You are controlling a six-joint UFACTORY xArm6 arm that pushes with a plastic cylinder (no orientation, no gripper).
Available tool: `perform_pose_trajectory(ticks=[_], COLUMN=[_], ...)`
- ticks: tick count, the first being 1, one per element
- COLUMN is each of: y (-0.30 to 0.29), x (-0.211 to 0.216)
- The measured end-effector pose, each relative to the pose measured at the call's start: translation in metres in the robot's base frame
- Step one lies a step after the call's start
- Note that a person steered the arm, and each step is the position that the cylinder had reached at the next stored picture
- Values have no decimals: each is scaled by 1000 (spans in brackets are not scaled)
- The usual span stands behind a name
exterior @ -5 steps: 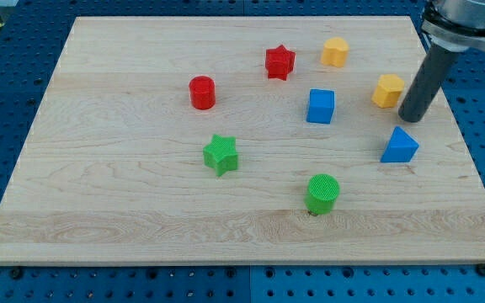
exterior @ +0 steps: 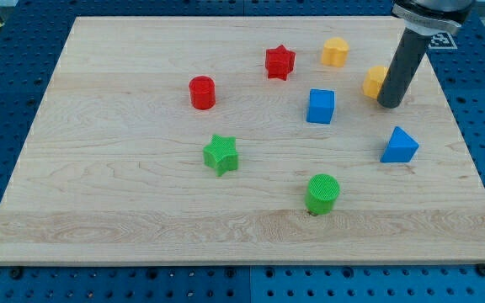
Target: Move the yellow hexagon close to the yellow heart
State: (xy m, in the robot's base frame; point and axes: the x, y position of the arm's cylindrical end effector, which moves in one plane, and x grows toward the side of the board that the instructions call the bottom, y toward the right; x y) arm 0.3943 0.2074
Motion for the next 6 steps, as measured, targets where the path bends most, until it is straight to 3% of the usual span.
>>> perform_pose_trajectory(ticks=[4,6], y=[0,-20], x=[-66,-76])
